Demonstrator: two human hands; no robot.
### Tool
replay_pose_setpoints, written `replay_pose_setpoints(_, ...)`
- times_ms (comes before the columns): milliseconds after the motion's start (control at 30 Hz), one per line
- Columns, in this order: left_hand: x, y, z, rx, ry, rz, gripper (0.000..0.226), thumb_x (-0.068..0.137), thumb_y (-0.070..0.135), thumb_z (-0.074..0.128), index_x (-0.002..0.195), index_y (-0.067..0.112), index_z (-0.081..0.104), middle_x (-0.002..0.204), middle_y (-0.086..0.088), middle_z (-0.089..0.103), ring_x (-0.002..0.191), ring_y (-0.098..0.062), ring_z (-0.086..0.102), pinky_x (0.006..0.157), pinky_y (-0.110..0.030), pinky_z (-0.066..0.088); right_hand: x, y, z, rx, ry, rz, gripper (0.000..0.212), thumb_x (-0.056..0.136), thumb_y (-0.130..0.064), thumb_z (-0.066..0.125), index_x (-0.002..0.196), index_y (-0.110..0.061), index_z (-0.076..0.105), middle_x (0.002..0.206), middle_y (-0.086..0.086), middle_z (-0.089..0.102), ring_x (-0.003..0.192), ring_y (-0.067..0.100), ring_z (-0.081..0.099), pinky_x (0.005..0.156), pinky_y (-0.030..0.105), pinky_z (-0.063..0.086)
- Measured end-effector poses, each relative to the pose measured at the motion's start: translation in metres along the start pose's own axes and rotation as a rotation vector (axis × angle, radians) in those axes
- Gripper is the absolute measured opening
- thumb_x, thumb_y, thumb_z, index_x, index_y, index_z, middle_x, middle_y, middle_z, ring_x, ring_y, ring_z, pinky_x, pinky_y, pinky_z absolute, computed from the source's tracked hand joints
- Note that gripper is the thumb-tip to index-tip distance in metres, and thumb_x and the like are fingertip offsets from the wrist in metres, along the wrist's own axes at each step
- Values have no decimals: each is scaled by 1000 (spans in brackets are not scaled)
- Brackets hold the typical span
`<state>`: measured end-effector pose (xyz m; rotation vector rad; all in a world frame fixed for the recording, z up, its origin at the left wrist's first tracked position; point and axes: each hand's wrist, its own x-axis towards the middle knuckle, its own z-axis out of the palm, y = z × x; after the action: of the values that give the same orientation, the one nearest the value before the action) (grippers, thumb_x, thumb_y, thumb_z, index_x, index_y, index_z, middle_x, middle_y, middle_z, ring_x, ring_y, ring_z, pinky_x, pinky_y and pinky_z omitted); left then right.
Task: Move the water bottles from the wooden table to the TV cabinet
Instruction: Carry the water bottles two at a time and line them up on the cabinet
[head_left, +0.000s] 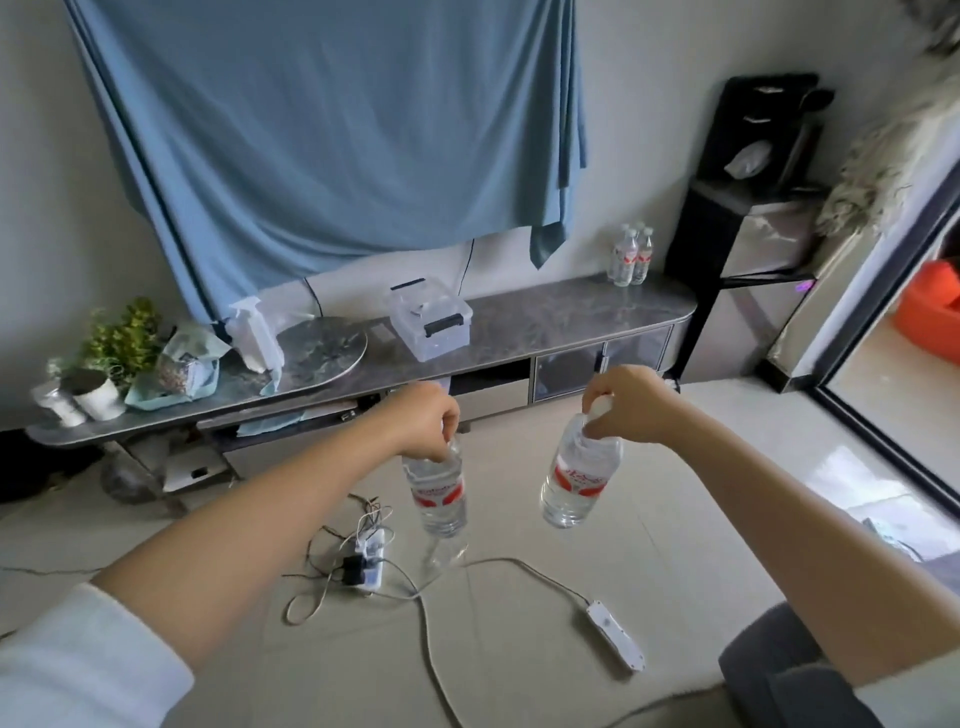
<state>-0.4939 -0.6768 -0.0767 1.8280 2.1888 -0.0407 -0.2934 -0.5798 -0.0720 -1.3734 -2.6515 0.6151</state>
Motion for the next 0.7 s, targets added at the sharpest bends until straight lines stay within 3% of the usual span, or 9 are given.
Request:
replay_pose_setpoints(67, 39, -1, -9, -11, 27, 23, 36, 78, 5, 62, 55, 25, 42, 74, 11, 37, 84, -15, 45, 59, -20, 37, 33, 11, -6, 26, 28, 32, 27, 79, -15, 69, 105, -9, 69, 95, -1, 49, 89, 15, 44, 72, 26, 42)
replay_pose_setpoints(167, 93, 3, -21, -21, 39, 50, 36, 80, 4, 60, 55, 23, 42, 71, 12, 36, 82, -14, 46, 55, -17, 34, 82, 30, -14, 25, 29, 70, 26, 78, -14, 69, 103, -9, 70, 101, 5, 58, 94, 22, 53, 80, 29, 45)
replay_pose_setpoints(300, 176, 10, -37, -9, 26, 63, 36, 79, -2, 53, 54, 21, 43, 70, 7, 45, 65, -9, 43, 51, -15, 32, 152, 65, -30, 65, 15, 93, 24, 75, -12, 71, 99, -8, 71, 93, 3, 56, 86, 18, 52, 69, 24, 43)
replay_pose_setpoints(400, 242, 23, -48, -6, -25, 84, 35, 78, -3, 52, 53, 21, 44, 69, 4, 48, 67, -13, 45, 52, -17, 33, 200, 95, -45, 56, -10, 84, 23, 76, -12, 70, 98, -8, 71, 90, 1, 54, 83, 18, 51, 55, 15, 38)
replay_pose_setpoints(500, 308, 42, -64, 6, -31, 123, 31, 78, -3, 53, 57, 18, 48, 86, -2, 53, 76, -17, 47, 54, -18, 34, 251, 125, -67, 47, -14, 78, 24, 76, -12, 70, 99, -8, 71, 91, 1, 54, 82, 18, 51, 52, 11, 35)
replay_pose_setpoints(633, 382, 62, -85, 13, 31, 170, 19, 81, 0, 52, 89, 6, 68, 101, -7, 57, 86, -21, 50, 65, -25, 36, 307, 159, -100, 29, 21, 123, 24, 76, -11, 68, 100, -8, 70, 77, -5, 49, 65, 13, 47, 38, 10, 37)
replay_pose_setpoints(700, 414, 67, -93, -11, 79, 177, 21, 82, 1, 52, 94, 4, 69, 98, -4, 51, 94, -24, 53, 70, -24, 35, 331, 175, -111, 44, 47, 153, 24, 76, -11, 68, 100, -7, 70, 82, -3, 50, 72, 14, 48, 51, 16, 43)
